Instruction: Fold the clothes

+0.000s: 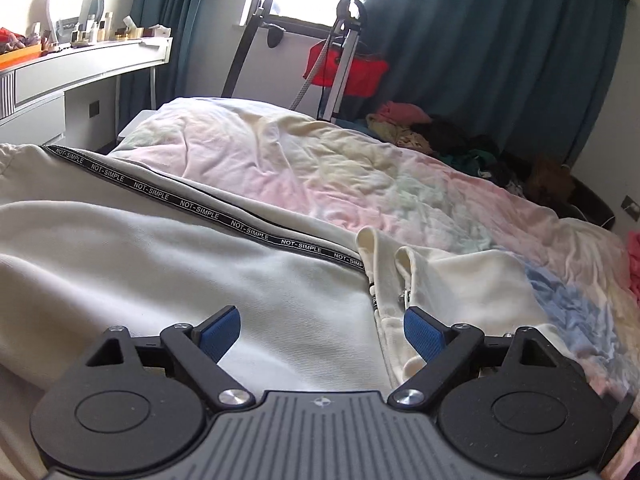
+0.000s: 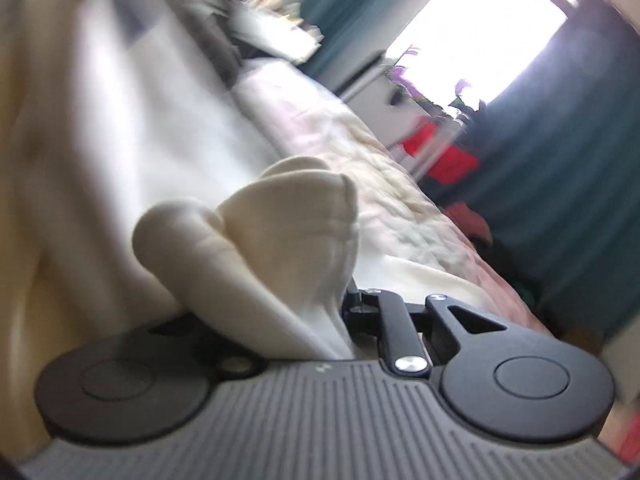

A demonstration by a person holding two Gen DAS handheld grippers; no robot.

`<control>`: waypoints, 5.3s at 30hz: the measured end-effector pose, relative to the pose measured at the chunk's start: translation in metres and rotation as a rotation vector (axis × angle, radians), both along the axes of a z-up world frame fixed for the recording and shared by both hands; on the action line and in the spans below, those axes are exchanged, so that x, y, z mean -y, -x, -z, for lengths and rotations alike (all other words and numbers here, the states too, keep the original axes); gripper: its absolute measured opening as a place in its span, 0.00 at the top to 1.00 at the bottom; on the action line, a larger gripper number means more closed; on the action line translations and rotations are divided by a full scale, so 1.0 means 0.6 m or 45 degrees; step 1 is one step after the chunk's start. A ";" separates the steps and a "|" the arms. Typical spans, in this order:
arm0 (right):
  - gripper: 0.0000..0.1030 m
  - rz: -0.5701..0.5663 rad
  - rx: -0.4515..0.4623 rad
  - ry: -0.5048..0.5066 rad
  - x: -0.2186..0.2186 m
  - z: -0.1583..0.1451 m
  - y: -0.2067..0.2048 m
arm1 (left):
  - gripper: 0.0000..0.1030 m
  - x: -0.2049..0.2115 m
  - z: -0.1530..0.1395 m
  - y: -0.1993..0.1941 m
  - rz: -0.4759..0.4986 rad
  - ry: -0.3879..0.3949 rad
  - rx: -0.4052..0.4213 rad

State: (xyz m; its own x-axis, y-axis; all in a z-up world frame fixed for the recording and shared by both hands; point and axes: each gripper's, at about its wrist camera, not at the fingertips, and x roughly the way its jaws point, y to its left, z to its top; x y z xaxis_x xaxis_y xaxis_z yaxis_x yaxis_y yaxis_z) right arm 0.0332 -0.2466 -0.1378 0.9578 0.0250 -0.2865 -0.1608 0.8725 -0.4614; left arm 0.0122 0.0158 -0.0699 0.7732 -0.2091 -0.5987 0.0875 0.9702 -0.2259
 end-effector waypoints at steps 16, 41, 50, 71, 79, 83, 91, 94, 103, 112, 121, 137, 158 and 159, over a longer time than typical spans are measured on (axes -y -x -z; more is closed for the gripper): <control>0.76 -0.180 -0.176 -0.106 -0.157 0.050 -0.006 | 0.12 -0.080 -0.022 -0.014 -0.122 0.211 0.079; 0.33 -0.158 -0.892 -0.995 0.016 -0.122 -0.203 | 0.14 0.001 0.015 -0.046 0.354 0.340 0.065; 0.77 0.030 -1.013 -0.579 -0.103 -0.060 -0.313 | 0.29 0.032 0.079 -0.084 0.435 0.269 -0.088; 0.85 -0.108 -0.640 -0.645 -0.084 -0.138 -0.257 | 0.78 -0.031 0.081 -0.074 0.294 0.557 -0.254; 0.83 -0.054 -0.689 -0.595 -0.124 -0.019 -0.269 | 0.80 -0.020 0.102 -0.073 0.221 0.447 -0.364; 0.78 -0.039 -0.675 -0.675 -0.106 -0.036 -0.260 | 0.73 -0.016 0.090 -0.068 0.228 0.413 -0.329; 0.25 0.015 -0.504 -0.705 -0.047 -0.132 -0.174 | 0.54 -0.003 0.020 -0.002 0.238 0.149 -0.088; 0.25 0.024 -0.451 -0.728 -0.019 -0.169 -0.123 | 0.32 0.000 -0.013 0.026 0.223 0.080 0.025; 0.25 0.045 -0.313 -0.786 0.034 -0.209 0.042 | 0.05 0.009 -0.062 0.102 0.164 -0.044 0.265; 0.25 0.125 -0.270 -0.905 0.078 -0.170 0.089 | 0.05 -0.079 -0.041 0.102 -0.180 0.158 0.047; 0.25 0.232 -0.321 -0.966 0.112 -0.123 0.078 | 0.05 -0.211 -0.023 0.060 -0.539 0.364 -0.240; 0.25 0.161 -0.494 -0.882 0.059 -0.062 0.018 | 0.11 -0.413 0.024 0.010 -1.020 0.563 -0.279; 0.25 0.194 -0.426 -0.931 0.072 -0.079 0.039 | 0.87 -0.186 -0.203 0.005 -0.754 0.155 0.421; 0.25 0.217 -0.398 -0.953 0.086 -0.086 0.045 | 0.87 -0.156 -0.219 0.006 -0.724 0.148 0.460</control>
State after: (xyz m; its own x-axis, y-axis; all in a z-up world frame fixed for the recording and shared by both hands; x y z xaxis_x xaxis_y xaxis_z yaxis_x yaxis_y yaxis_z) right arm 0.0062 -0.2982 -0.0862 0.8448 0.1765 -0.5051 -0.0229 0.9551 0.2954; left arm 0.0085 0.1093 0.0613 0.9290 0.2411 -0.2809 -0.3389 0.8590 -0.3836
